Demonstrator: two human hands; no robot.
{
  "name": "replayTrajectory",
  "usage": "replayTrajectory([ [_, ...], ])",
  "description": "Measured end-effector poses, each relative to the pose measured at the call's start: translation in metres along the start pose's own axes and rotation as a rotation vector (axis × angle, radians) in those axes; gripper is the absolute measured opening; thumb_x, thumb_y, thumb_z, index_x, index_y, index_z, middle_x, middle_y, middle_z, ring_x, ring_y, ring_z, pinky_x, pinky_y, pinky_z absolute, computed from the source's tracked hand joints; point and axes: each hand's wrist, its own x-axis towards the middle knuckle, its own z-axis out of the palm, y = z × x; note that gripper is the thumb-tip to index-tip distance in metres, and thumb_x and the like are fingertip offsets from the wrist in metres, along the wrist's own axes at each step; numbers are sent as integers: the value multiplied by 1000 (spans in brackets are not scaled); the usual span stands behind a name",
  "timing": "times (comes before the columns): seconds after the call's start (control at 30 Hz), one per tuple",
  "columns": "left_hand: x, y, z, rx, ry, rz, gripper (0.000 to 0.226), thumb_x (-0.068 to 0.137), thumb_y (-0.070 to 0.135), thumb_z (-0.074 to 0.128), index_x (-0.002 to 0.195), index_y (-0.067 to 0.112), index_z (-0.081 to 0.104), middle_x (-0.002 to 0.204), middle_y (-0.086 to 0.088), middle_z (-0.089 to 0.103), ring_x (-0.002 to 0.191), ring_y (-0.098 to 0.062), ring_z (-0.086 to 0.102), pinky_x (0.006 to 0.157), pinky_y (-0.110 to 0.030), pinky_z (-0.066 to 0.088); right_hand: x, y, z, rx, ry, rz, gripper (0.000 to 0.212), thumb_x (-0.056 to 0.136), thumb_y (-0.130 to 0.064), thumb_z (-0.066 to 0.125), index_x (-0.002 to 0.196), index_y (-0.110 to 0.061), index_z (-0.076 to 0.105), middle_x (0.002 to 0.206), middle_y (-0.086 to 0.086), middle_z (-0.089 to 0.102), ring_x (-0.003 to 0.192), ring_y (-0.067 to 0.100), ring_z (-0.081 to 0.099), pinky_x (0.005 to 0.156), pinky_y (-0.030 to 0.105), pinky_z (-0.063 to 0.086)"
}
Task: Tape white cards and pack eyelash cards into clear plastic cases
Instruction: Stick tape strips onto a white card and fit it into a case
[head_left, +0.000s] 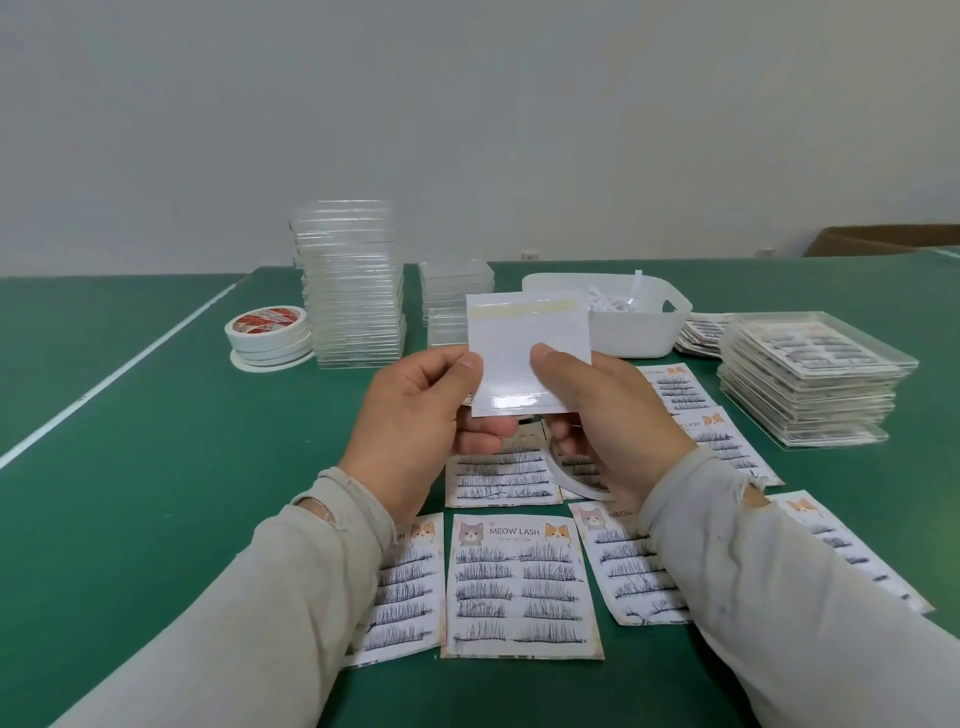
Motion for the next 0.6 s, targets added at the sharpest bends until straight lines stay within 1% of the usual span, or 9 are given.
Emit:
replayTrajectory([
  [0.07, -1, -1, 1, -3, -19, 8, 19, 105, 18, 52, 107, 16, 71, 90, -9, 78, 67, -26, 76, 51, -24, 58, -1, -1, 2, 54, -29, -18, 22, 97, -36, 64, 97, -17, 73, 76, -3, 70, 61, 14, 59, 46, 25, 43],
  [0.1, -1, -1, 1, -10, -19, 8, 21, 107, 16, 49, 108, 16, 70, 89, -8, 78, 68, -25, 76, 52, -24, 59, -2, -2, 3, 86, -36, -21, 20, 99, -34, 62, 102, -17, 73, 84, -3, 75, 66, 13, 64, 48, 24, 46],
  [0.17, 1, 0, 0, -20, -7, 22, 25, 107, 11, 45, 108, 17, 70, 86, -8, 78, 70, -25, 76, 53, -25, 59, -2, -3, 4, 162, -32, -8, 19, 101, -32, 61, 106, -18, 73, 93, -1, 78, 72, 13, 69, 52, 24, 52],
  [0.3, 2, 0, -2, 31, -8, 92, 27, 99, -1, 51, 112, 19, 64, 83, -4, 77, 72, -20, 75, 56, -26, 59, -2, -4, 4, 250, -19, 1, 17, 101, -30, 62, 108, -18, 71, 97, 3, 78, 76, 16, 72, 56, 24, 55],
  [0.37, 2, -2, -2, 49, -17, 118, 32, 96, -6, 55, 113, 20, 62, 80, -1, 75, 72, -18, 74, 56, -25, 58, -2, -5, 5, 264, -23, -1, 18, 101, -30, 61, 109, -17, 71, 97, 4, 78, 76, 16, 72, 57, 24, 56],
  [0.5, 3, -4, -2, 55, -42, 144, 37, 92, -10, 60, 113, 20, 61, 74, 1, 69, 71, -16, 73, 59, -27, 58, -3, -4, 5, 273, -24, -4, 17, 101, -30, 60, 109, -18, 70, 99, 5, 79, 79, 18, 73, 58, 25, 57],
  [0.6, 3, -4, -1, 52, -35, 154, 35, 91, -11, 60, 110, 18, 61, 77, -3, 68, 70, -16, 73, 61, -26, 59, -2, -5, 5, 272, -19, -11, 17, 101, -30, 60, 110, -18, 70, 100, 5, 79, 82, 18, 74, 59, 25, 57],
])
